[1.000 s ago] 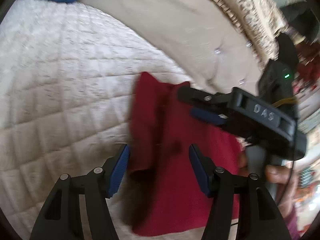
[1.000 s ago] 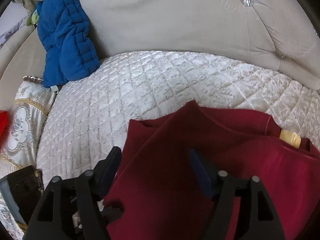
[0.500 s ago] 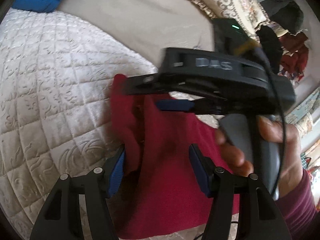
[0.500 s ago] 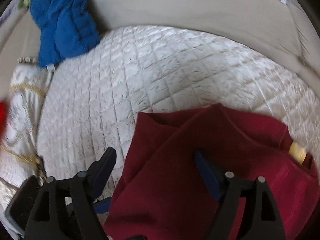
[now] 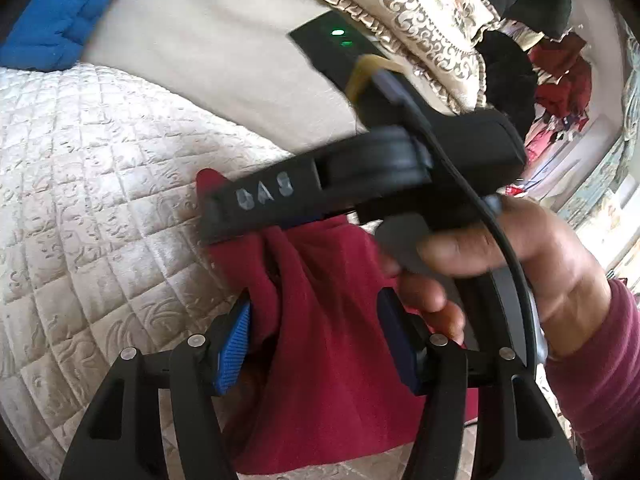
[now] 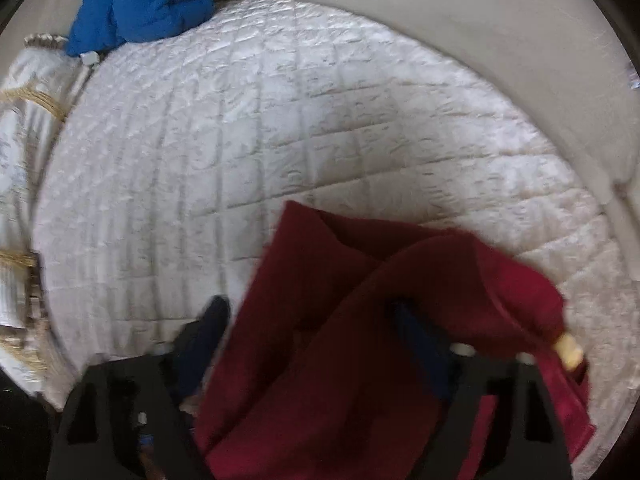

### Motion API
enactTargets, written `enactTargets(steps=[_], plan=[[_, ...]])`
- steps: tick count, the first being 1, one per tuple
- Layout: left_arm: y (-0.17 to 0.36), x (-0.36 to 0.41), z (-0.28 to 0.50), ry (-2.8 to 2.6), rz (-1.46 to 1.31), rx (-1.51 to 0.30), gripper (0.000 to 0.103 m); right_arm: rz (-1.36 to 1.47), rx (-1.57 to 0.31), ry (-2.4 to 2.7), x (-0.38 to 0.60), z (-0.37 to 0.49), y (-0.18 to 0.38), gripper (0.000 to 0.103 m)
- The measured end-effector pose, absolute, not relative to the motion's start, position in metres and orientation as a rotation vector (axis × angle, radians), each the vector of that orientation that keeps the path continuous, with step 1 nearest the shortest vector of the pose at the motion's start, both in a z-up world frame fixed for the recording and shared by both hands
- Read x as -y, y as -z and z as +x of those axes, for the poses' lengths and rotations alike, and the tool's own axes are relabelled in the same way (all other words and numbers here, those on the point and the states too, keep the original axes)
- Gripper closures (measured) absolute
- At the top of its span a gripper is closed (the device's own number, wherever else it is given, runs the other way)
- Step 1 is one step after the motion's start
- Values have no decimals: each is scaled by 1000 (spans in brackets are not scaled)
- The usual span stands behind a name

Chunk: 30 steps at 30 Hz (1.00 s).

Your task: Fold small clothes

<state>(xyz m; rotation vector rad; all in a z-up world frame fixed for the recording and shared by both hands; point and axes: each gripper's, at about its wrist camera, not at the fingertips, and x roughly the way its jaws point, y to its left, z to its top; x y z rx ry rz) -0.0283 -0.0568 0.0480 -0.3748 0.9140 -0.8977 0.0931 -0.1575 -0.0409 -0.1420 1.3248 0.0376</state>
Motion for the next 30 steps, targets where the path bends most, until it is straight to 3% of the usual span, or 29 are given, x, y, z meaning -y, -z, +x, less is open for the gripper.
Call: enactTargets(steps=[5,8,15,17,19,25,30], plan=[[-50,54,-30,876,-353,-926,64,-35,-1198,-64,180,65,27,65],[-49,56,-36,843,-296,-931,61,-1,-1159,-67,186,53,21,71],[-41,64,-41,771,-228,-956,61,73,-1100,-68,192,34,11,72],[-38,64,-40,769,-245,-965,67,95,-1096,-74,196,33,11,72],[-35,62,-40,770,-249,-973,79,117,-1097,-76,201,31,10,72],[-33,54,-43,773,-247,-970,89,133,-1123,-77,202,36,16,72],[-36,48,-46,773,-245,-969,91,101,-1168,-23,199,52,23,53]])
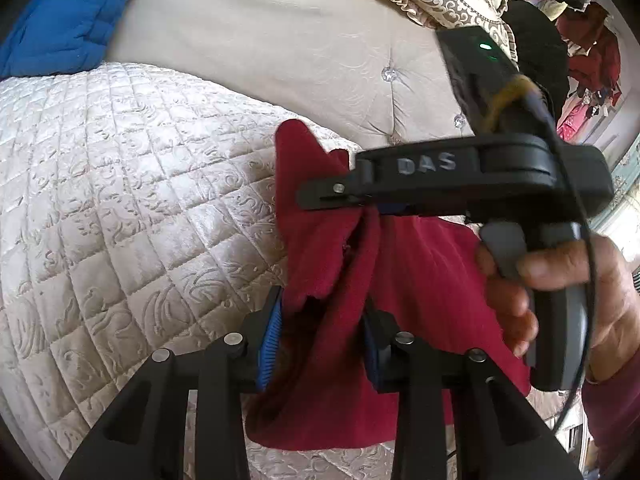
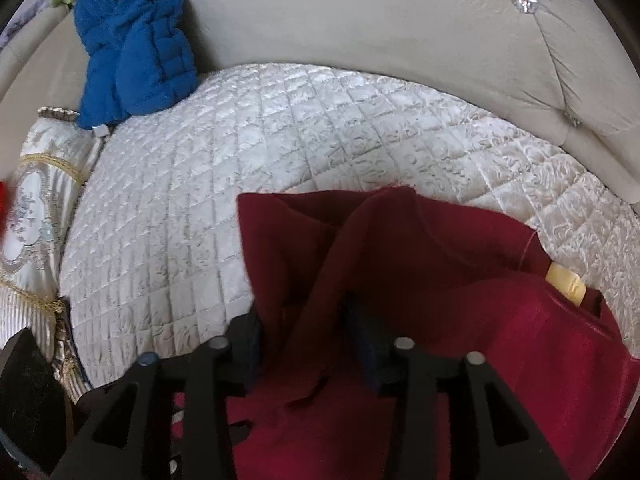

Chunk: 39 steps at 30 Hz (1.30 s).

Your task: Fold small clothes

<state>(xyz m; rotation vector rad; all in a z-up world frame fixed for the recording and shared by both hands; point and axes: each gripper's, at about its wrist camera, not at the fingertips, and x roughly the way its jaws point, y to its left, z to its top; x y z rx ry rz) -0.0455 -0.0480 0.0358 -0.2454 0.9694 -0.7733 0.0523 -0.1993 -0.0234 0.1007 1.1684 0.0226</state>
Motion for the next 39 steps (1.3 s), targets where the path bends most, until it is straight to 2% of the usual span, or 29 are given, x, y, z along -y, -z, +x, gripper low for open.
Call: enactTargets(steps=[2,7,11,14,23,30,39], plan=[[-35,45,-44,772,-247,-973,91,78,-1191,-7,196,60,27,48],[-33,43,-42,766,-250,-986,91,-9,-1184,21,185,68,33,46],[-34,48,-40,768,-241,-986,90,0,-1117,-2,186,52,24,72],[-39,54,-46,774,-209,-969,90,16,-1074,-23,190,36,9,78],[-80,76,-84,902,-210,-911,95,133,-916,-64,224,-34,-50,82],[-113,131,-128,962,-101,-885,97,155,-862,-12,272,-94,-86,83],[-122,224,-173,1055,17,-896,99,266,-813,103,371,-162,-86,85]])
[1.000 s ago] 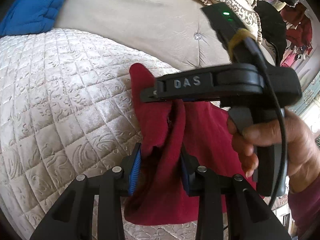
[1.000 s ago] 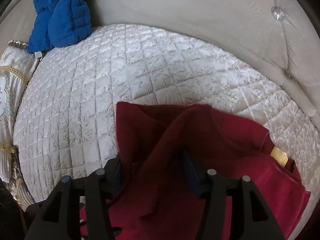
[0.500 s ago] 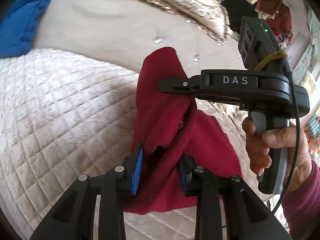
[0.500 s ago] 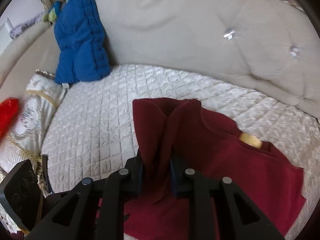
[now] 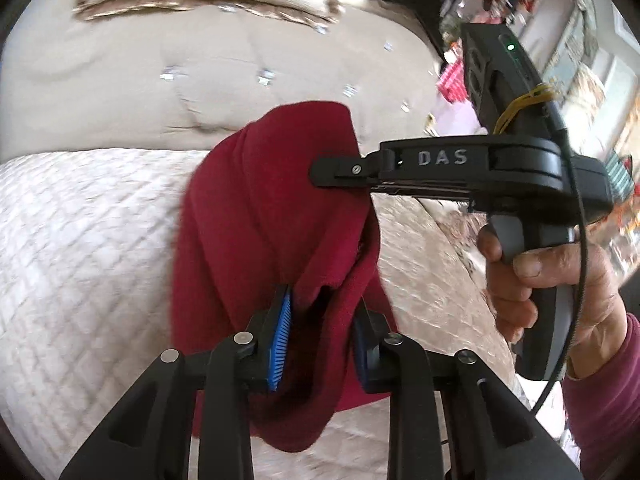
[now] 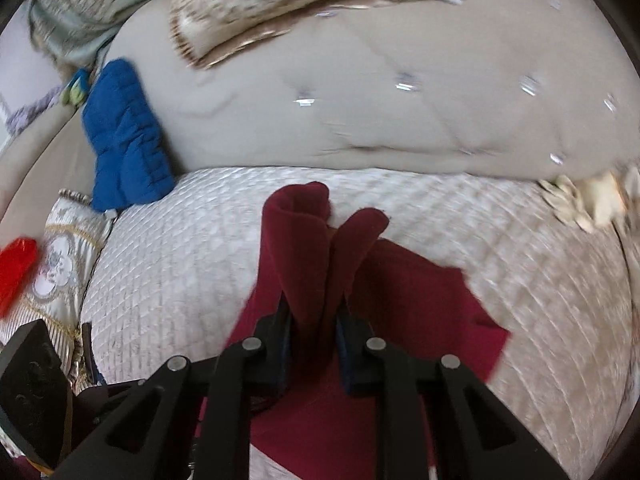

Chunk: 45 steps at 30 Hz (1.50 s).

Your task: Fold small clothes

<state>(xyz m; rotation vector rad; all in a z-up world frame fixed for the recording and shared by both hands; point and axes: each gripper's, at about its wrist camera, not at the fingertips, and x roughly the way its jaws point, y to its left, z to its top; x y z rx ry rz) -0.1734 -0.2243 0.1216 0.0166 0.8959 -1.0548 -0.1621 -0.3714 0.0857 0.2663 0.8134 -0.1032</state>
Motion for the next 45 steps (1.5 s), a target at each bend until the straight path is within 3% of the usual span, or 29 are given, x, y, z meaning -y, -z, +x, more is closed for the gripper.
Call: enactTargets(steps=[5,10,12,15,19,20,25,26,27,29,35,39,41,43,45], plan=[[-98,270,-189,1069,63,-970,98,343,-822,193,420,-174,-53,85],[-92,280,-196,1196,25,-1115,88,377,-850,283,444,-177,-12,85],[-107,264,-201,1217,59,-1086,87,423,-823,266,447,-187,-13,84],[-127,229,-197,1171,127,-972,86,458,-768,285,445,-215,-27,74],[-124,198,-169,1032,153,-908,86,559,-715,181,426,-250,-30,40],[-118,192,-162,996,155,-914,86,566,-720,164,421,-254,-26,38],[-84,194,-153,945,150,-957,86,544,-765,148,401,-236,-7,39],[-79,198,-156,955,155,-961,86,511,-771,169,398,-233,-6,58],[-75,200,-157,964,161,-965,86,488,-776,183,396,-234,-7,69],[-66,207,-158,975,175,-981,86,434,-759,188,390,-246,-13,79],[-49,210,-166,974,231,-1017,86,507,-753,224,413,-272,-2,78],[-54,206,-169,970,248,-980,86,579,-649,121,395,-297,-18,64],[-50,204,-167,971,240,-999,86,556,-683,72,378,-294,-13,50],[-50,204,-166,966,230,-1006,86,495,-729,76,366,-286,-3,50],[-51,202,-165,969,218,-1009,86,441,-771,95,359,-283,8,75]])
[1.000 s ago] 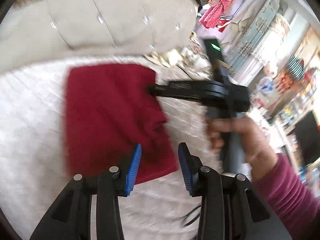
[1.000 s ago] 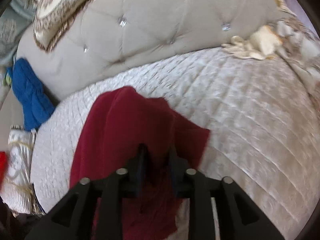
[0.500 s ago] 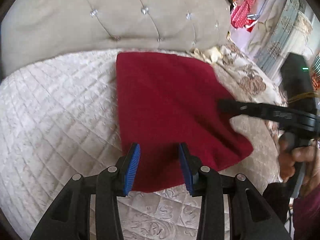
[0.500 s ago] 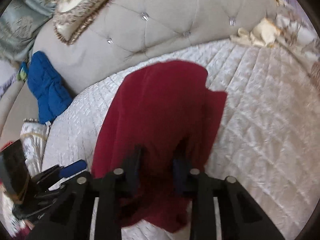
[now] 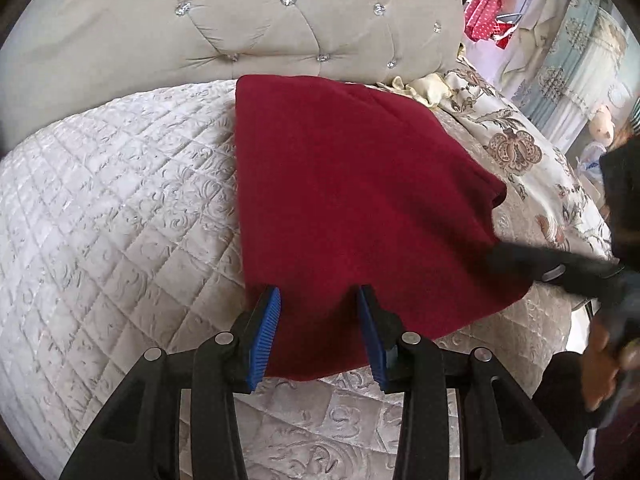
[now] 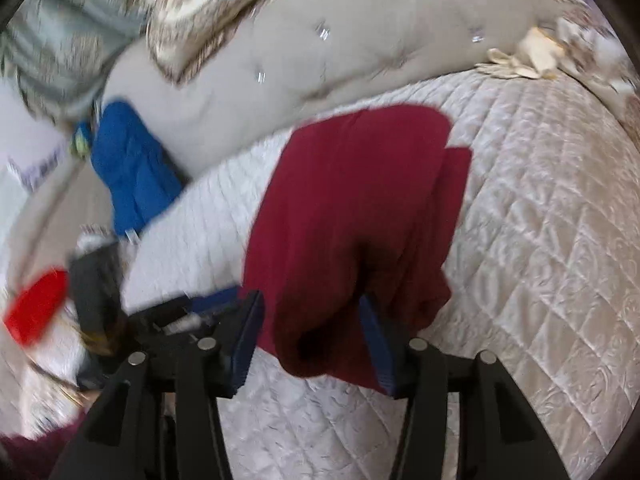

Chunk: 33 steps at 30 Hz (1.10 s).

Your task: Fold small clothes

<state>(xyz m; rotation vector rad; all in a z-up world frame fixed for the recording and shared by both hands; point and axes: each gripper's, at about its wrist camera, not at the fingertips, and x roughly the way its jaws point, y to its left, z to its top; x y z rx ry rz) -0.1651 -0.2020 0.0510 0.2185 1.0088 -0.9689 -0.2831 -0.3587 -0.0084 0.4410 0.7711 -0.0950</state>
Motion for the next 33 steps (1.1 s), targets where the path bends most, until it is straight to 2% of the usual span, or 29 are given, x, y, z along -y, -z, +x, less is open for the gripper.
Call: enactTargets(steps=[1,5,8,9,10,11,13,20,21,22,23,24,25,26,29,33], plan=[[-53,199,-165,971,207,-1008,86,429,-791,101,357,-286,14,96],[-56,192,-161,967,158,-997,86,432,-838,122,355,-307,42,97],[-54,195,-157,962,144,-1009,85,498,-783,86,362,-321,37,94],[-53,196,-158,962,146,-1011,85,530,-737,73,367,-328,27,91],[-53,197,-158,958,154,-1009,85,555,-703,71,372,-331,19,76],[-52,198,-158,955,162,-1006,85,589,-661,93,380,-335,11,48],[-51,200,-160,953,177,-999,85,622,-594,157,394,-337,1,25],[-51,206,-164,939,218,-962,84,616,-601,227,415,-271,1,26],[-50,206,-164,938,221,-961,84,607,-605,232,416,-260,0,27],[-50,207,-164,938,225,-958,83,594,-613,238,416,-253,2,33],[-50,206,-163,938,226,-958,83,582,-620,242,415,-248,5,46],[-50,206,-163,938,224,-959,83,557,-631,253,415,-243,5,55],[-51,206,-162,940,222,-960,83,535,-633,265,418,-241,5,70],[-51,205,-162,942,219,-962,83,515,-628,273,418,-245,5,79],[-51,204,-160,946,209,-968,83,499,-613,300,417,-260,3,91],[-52,202,-160,943,202,-963,83,417,-618,384,412,-267,4,97]])
